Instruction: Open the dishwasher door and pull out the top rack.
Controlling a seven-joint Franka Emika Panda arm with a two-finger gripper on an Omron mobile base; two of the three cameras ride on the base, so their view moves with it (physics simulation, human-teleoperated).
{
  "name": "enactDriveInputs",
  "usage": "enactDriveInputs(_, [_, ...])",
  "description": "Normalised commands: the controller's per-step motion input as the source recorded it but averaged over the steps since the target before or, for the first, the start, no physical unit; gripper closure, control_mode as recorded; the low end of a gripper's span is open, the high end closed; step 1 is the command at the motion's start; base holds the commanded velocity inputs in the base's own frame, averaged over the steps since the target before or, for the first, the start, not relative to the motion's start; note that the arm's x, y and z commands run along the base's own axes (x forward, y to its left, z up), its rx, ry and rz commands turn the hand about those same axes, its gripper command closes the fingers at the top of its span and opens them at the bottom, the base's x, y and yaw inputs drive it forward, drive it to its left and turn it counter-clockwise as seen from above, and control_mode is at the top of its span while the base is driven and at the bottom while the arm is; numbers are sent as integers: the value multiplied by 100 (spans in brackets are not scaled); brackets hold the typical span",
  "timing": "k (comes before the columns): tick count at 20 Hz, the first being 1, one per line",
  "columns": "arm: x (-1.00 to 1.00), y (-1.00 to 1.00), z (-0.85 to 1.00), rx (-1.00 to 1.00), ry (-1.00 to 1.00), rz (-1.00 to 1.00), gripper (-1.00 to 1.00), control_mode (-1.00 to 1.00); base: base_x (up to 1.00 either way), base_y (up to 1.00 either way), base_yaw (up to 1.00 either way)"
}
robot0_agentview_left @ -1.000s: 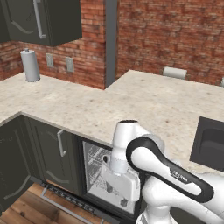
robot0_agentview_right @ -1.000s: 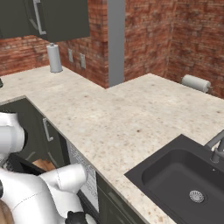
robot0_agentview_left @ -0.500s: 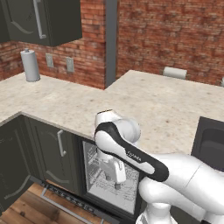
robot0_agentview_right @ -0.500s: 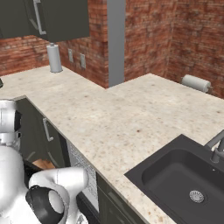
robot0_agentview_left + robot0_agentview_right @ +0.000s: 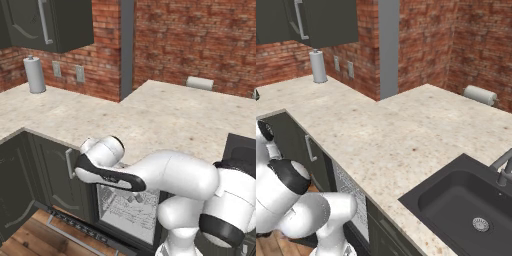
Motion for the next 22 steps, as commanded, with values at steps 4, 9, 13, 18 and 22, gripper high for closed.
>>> enactDriveInputs(4, [4,-32,-89,-44,28,58,-100,-100,0,0,0])
enactDriveInputs(9, [35,-45,-31,-13,11,46,-100,-100,0,0,0])
enactDriveInputs(13, [81,-17,-26,0,5,27,-100,-100,0,0,0])
enactDriveInputs(18, [58,0,-54,4,-4,13,-100,-100,0,0,0])
enactDriveInputs(22, [39,-9,-56,14,-6,8,-100,-100,0,0,0])
